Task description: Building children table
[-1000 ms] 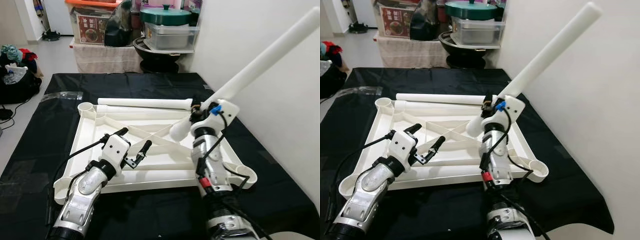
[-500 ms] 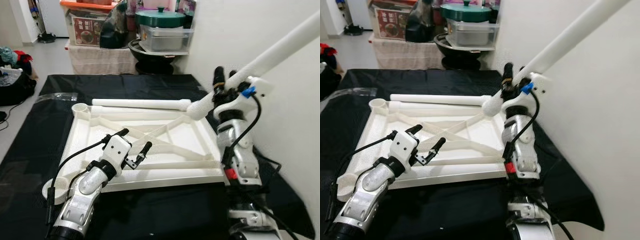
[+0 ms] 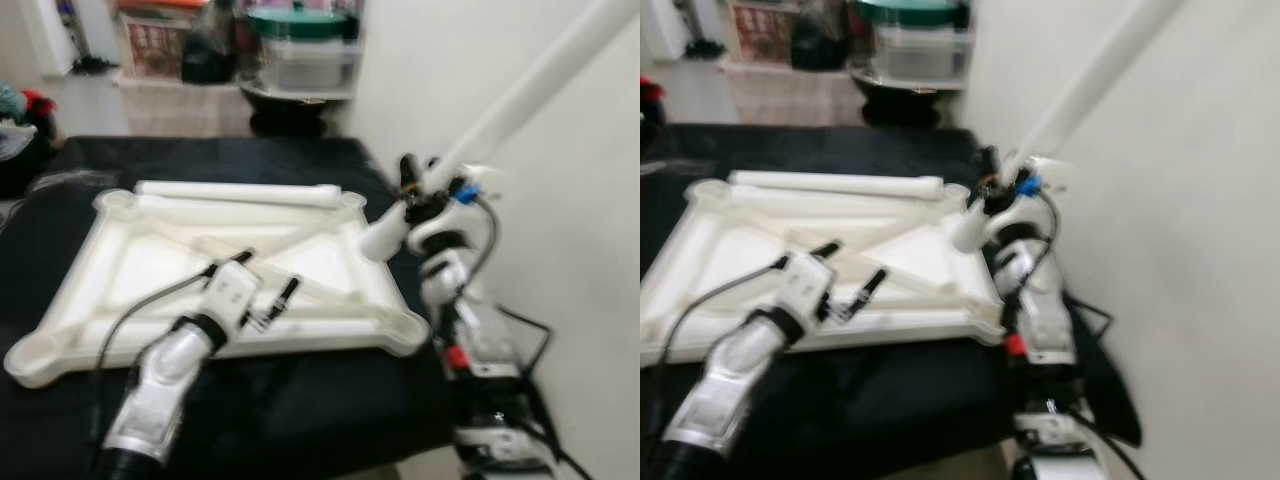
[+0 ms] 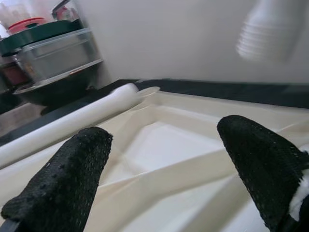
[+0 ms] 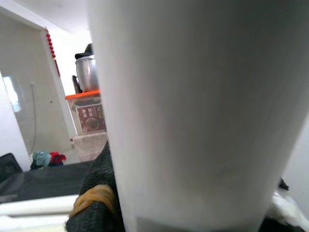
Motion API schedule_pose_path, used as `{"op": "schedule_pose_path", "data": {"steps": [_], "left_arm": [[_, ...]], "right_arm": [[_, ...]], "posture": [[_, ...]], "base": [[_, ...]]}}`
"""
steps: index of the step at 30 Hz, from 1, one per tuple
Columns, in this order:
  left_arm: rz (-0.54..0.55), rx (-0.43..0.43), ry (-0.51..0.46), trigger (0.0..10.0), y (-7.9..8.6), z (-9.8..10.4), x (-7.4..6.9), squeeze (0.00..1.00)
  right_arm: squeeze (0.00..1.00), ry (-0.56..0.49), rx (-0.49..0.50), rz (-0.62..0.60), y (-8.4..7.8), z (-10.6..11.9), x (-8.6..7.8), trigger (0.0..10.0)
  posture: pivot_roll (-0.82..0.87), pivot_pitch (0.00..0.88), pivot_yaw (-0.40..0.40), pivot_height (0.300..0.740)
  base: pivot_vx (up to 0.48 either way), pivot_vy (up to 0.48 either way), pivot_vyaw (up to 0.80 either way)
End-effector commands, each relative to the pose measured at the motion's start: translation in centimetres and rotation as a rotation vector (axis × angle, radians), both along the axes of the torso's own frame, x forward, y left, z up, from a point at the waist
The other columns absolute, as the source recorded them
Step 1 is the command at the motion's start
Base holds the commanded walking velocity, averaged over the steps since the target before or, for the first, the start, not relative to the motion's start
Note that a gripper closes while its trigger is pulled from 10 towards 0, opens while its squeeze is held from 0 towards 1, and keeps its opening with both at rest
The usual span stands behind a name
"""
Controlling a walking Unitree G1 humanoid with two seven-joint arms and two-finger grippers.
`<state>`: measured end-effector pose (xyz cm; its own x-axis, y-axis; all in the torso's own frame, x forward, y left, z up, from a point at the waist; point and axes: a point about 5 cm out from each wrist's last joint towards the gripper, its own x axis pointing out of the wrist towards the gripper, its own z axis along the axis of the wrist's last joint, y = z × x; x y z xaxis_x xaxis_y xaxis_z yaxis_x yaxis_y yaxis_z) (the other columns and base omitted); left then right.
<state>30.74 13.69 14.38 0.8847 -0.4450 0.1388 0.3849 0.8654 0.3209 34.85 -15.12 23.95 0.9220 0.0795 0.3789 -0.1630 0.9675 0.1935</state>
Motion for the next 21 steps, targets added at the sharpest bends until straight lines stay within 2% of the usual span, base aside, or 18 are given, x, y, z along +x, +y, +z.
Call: {"op": "schedule_pose_path", "data": {"steps": [1, 3, 5, 7, 10, 16, 21], "left_arm": [[-0.018, -0.019, 0.003, 10.0, -0.5, 0.0, -0.1, 0.0], [-0.011, -0.026, 0.0, 10.0, -0.4, 0.0, -0.1, 0.0], [-0.009, -0.025, -0.001, 10.0, -0.3, 0.1, -0.1, 0.0], [-0.003, -0.029, -0.003, 10.0, -0.3, 0.1, 0.0, 0.0], [-0.002, -0.034, -0.004, 10.0, -0.5, 0.2, 0.1, 0.0], [-0.001, -0.036, -0.005, 10.0, -0.5, 0.2, 0.2, 0.0], [0.027, -0.047, -0.003, 10.0, -0.1, 0.3, 0.3, 0.0]], "right_arm": [[0.0, 0.008, -0.021, 0.001, -0.6, 0.1, 0.0, 10.0], [0.0, 0.051, -0.098, 0.008, -1.4, -0.9, 0.0, 10.0], [0.0, 0.064, -0.117, 0.005, -1.7, -1.2, 0.0, 10.0], [0.0, 0.077, -0.193, -0.019, -1.8, -1.8, -0.1, 10.0], [0.0, 0.091, -0.168, -0.01, -1.6, -2.3, -0.3, 10.0], [0.0, 0.118, -0.175, 0.002, -1.2, -2.7, -0.4, 10.0], [0.0, 0.128, -0.183, 0.006, -1.2, -3.0, -0.5, 10.0]], "posture": [[0.06, 0.0, -0.093, 0.74], [0.06, 0.0, -0.093, 0.74], [0.06, 0.0, -0.093, 0.74], [0.06, 0.0, -0.089, 0.74], [0.06, 0.0, -0.085, 0.74], [0.06, 0.0, -0.084, 0.74], [0.06, 0.0, -0.084, 0.74]], "base": [[0.0, 0.0, 0.0], [0.0, 0.0, 0.0], [0.0, 0.0, 0.0], [0.0, 0.0, 0.8], [0.0, 0.0, 0.8], [0.0, 0.0, 0.0], [0.0, 0.0, 0.8]]}}
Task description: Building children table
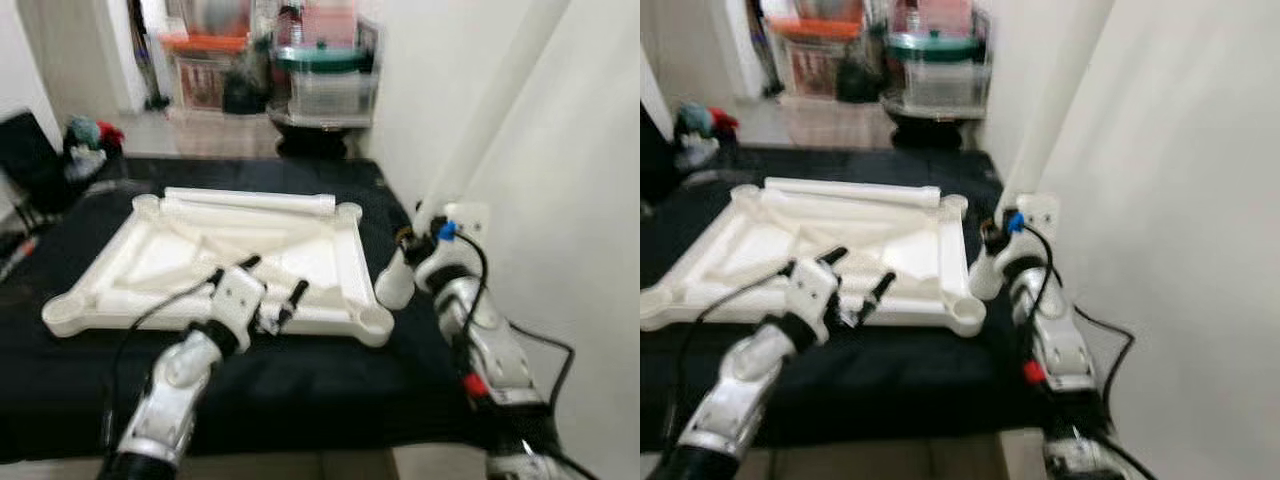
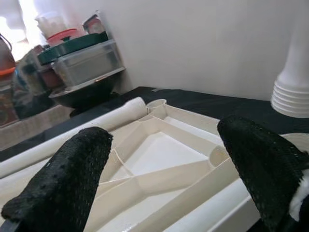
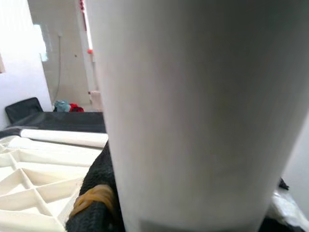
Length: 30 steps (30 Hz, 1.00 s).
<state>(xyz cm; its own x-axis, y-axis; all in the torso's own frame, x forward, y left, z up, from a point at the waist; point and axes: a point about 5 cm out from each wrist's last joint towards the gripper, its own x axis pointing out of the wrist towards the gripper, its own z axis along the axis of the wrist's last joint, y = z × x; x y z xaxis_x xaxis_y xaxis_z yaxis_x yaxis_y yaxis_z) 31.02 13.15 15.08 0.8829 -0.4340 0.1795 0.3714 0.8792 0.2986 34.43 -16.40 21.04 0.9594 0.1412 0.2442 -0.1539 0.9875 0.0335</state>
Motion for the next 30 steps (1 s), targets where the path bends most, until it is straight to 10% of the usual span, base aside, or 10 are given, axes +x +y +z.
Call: {"op": "schedule_pose_path", "data": {"steps": [1, 30], "left_arm": [[0.038, -0.025, 0.022, 10.0, 0.7, -0.3, 0.2, 0.0], [0.062, -0.117, -0.002, 10.0, 1.0, 0.3, 0.2, 0.0]], "right_arm": [[0.0, 0.008, 0.014, -0.001, 0.0, -0.1, -0.1, 10.0], [0.0, -0.03, -0.002, -0.027, -1.1, 0.9, -0.1, 10.0]], "posture": [[0.06, 0.0, -0.085, 0.74], [0.06, 0.0, -0.087, 0.74]], "base": [[0.0, 0.0, 0.0], [0.226, 0.0, 0.21]]}}
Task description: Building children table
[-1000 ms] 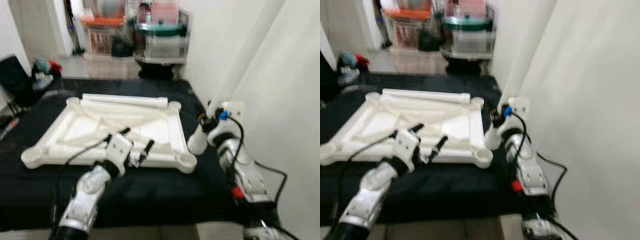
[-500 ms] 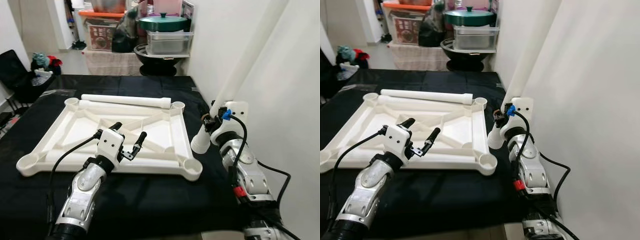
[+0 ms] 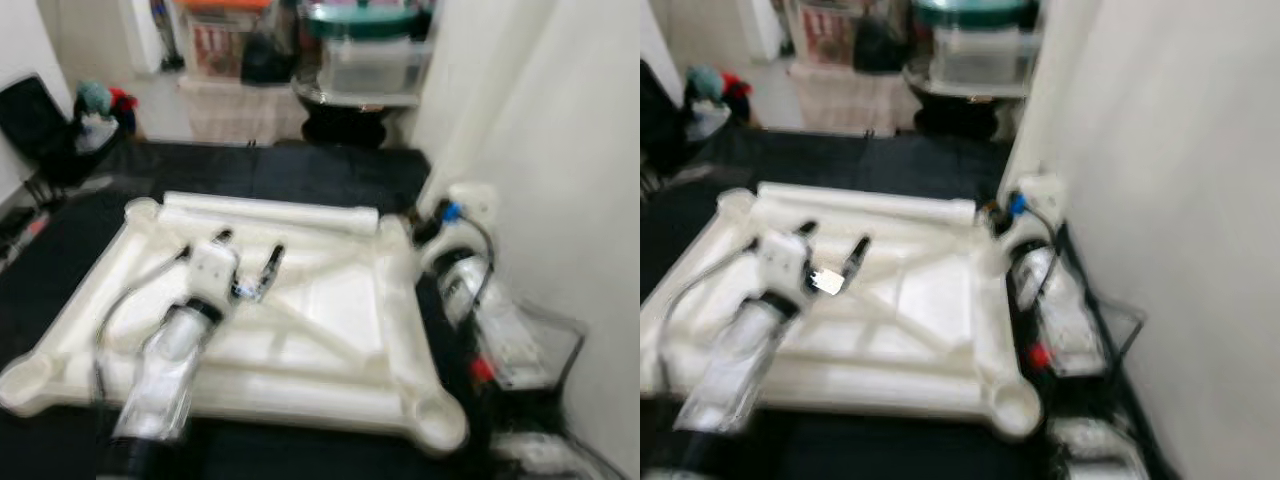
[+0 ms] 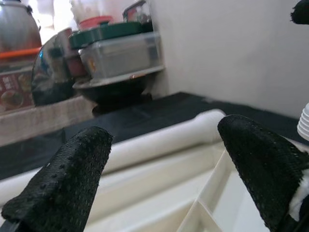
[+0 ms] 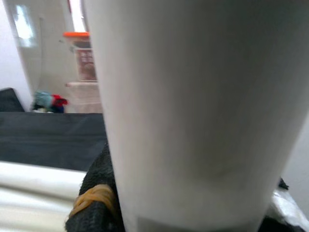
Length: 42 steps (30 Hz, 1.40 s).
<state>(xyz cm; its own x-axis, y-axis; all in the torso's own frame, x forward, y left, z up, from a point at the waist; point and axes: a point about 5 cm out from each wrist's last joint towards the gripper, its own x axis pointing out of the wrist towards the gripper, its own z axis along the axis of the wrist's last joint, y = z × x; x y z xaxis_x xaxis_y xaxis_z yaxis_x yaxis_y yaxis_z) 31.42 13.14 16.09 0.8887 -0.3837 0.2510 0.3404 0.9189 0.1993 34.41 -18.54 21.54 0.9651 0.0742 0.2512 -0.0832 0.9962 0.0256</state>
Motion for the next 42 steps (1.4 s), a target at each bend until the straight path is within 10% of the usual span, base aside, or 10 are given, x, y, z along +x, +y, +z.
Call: {"op": "schedule_pose_path", "data": {"steps": [1, 42], "left_arm": [[0.033, 0.003, 0.025, 10.0, 1.1, -0.7, -0.2, 0.0], [-0.003, -0.024, 0.042, 10.0, 0.4, -1.2, -0.7, 0.0]], "right_arm": [[0.0, -0.022, 0.004, 0.045, 1.1, 0.4, -0.1, 10.0], [0.0, 0.003, -0.007, 0.094, 1.0, 0.1, -0.7, 10.0]], "posture": [[0.06, 0.0, -0.087, 0.74], [0.05, 0.0, -0.092, 0.74]], "base": [[0.0, 0.0, 0.0], [-0.026, -0.06, 0.0]]}}
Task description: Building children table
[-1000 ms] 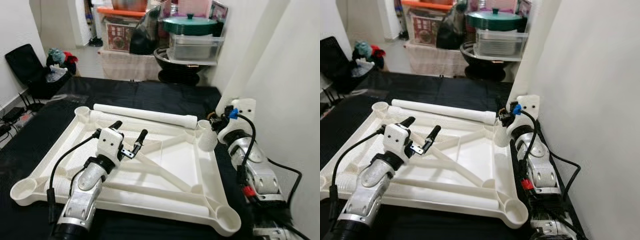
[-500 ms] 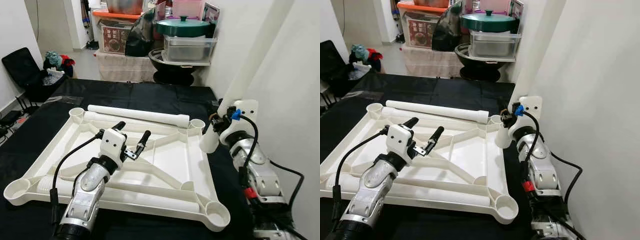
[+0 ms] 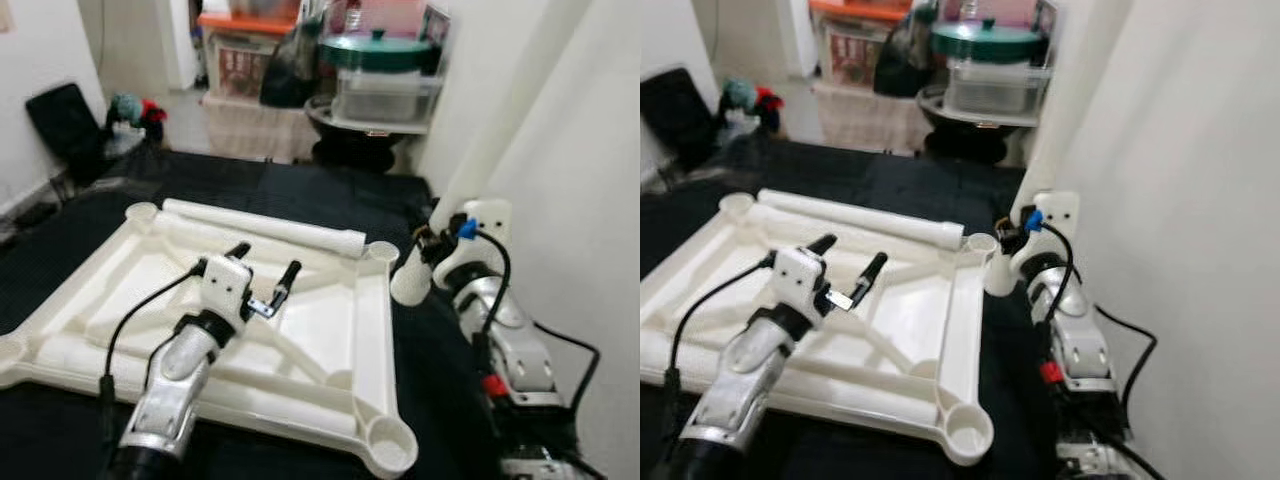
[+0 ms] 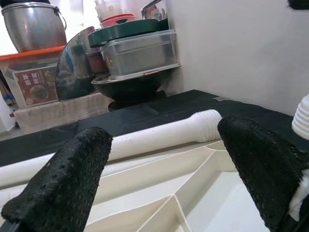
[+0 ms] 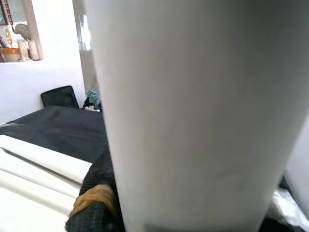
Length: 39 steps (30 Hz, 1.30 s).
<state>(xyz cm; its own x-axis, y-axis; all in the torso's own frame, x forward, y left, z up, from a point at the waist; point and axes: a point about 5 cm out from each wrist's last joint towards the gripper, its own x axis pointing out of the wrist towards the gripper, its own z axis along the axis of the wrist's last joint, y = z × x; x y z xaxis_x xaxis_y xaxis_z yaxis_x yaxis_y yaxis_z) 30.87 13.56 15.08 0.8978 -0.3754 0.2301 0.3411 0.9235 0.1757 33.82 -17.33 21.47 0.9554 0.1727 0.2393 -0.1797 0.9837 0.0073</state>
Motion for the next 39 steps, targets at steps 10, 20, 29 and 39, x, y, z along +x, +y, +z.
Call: {"op": "schedule_pose_path", "data": {"steps": [10, 20, 29, 39], "left_arm": [[-0.014, -0.02, 0.004, 10.0, -0.2, -0.1, -0.2, 0.0], [0.003, -0.031, 0.008, 10.0, 0.0, -0.2, -0.1, 0.0], [0.071, -0.027, 0.083, 10.0, 1.1, -1.3, 0.3, 0.0], [-0.274, 0.057, 0.233, 10.0, -0.1, -4.0, -3.7, 0.0]], "right_arm": [[0.0, -0.006, 0.018, -0.006, -0.2, 0.2, 0.0, 10.0], [0.0, 0.024, 0.036, 0.038, -0.7, 0.3, -0.2, 10.0], [0.0, 0.057, 0.028, 0.217, 0.4, 0.2, -0.9, 10.0], [0.0, 0.084, -0.052, 0.411, 1.3, 0.3, -1.9, 10.0]], "posture": [[0.05, 0.0, -0.092, 0.74], [0.05, 0.0, -0.093, 0.74], [0.04, 0.0, -0.093, 0.74], [0.06, 0.0, -0.097, 0.74]], "base": [[-0.126, 0.0, 0.0], [0.0, 0.0, 0.0], [0.0, 0.0, 0.0], [0.0, 0.0, 0.0]]}}
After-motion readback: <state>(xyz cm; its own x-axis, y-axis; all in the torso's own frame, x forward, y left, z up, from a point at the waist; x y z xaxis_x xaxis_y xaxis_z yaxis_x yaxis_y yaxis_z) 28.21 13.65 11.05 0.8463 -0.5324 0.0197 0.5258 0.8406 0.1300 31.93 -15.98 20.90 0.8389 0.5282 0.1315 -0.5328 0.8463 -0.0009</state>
